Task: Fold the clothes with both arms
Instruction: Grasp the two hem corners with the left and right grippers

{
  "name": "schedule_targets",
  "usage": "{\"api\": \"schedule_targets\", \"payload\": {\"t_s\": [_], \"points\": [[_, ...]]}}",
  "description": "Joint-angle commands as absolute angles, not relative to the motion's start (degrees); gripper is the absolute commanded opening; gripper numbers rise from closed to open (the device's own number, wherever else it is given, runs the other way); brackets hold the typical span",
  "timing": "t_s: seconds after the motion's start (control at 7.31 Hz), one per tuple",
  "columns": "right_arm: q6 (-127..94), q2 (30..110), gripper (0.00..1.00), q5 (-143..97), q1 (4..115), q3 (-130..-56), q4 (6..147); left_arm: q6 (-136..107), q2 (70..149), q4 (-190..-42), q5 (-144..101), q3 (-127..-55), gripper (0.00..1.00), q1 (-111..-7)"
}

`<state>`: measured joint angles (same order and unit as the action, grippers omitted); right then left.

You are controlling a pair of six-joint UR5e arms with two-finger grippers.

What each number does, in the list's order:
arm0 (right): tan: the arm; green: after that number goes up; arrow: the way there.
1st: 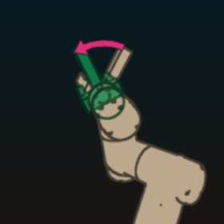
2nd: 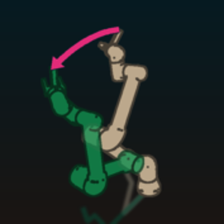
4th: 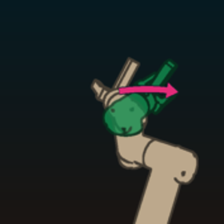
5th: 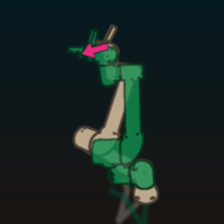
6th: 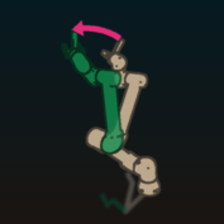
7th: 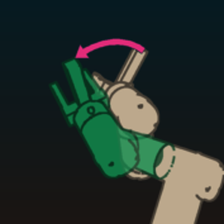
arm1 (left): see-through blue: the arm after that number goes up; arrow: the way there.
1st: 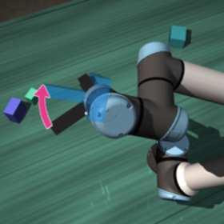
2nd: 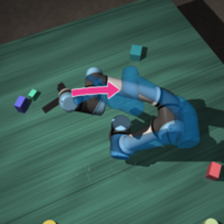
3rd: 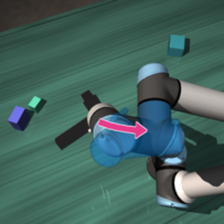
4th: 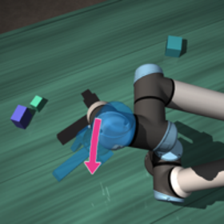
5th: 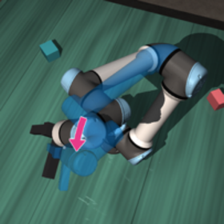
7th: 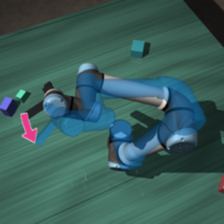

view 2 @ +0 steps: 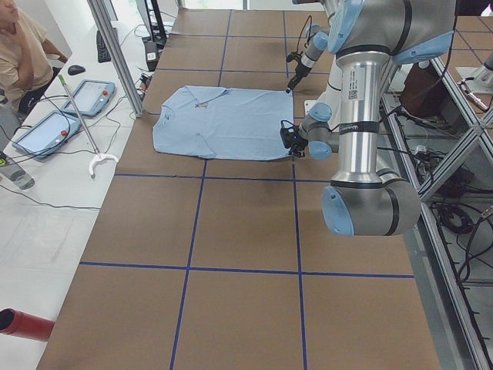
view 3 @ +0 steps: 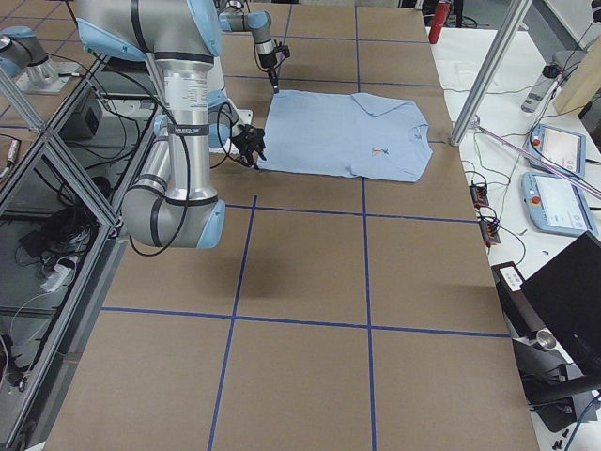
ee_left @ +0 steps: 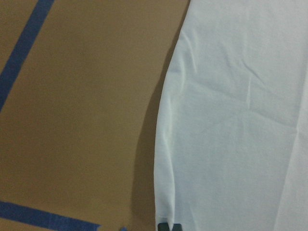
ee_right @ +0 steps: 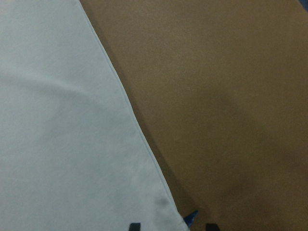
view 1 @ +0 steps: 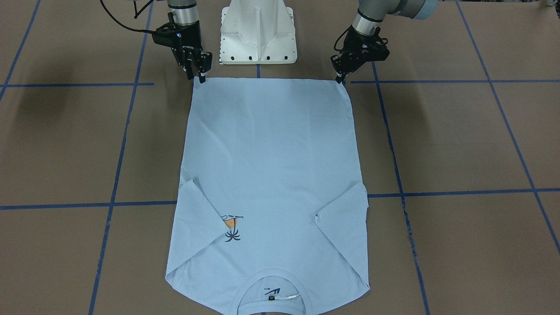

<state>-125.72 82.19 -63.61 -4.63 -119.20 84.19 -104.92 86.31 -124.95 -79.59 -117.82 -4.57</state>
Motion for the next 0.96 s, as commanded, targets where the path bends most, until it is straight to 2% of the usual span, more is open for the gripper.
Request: {"api": "schedule_targets", "payload": {"t_s": [0.0,0.41,0.82], "points": [[-125.8,82.3,0.52,-63.5,-5.2,-119.2,84.2,-104.9,86.3,-125.0,-79.6,-117.8,0.00,-4.6],[-125.8,82.4,0.44,-63.2,-5.2,-119.1,84.2,-104.9,86.3,-125.0,-79.5,-117.9,0.00,-4.6],[-125.8,82.4,0.41,-62.2,-5.6,-118.0,84.2,-104.9,86.3,-125.0,-79.5,-117.9,0.00,-4.6]]}}
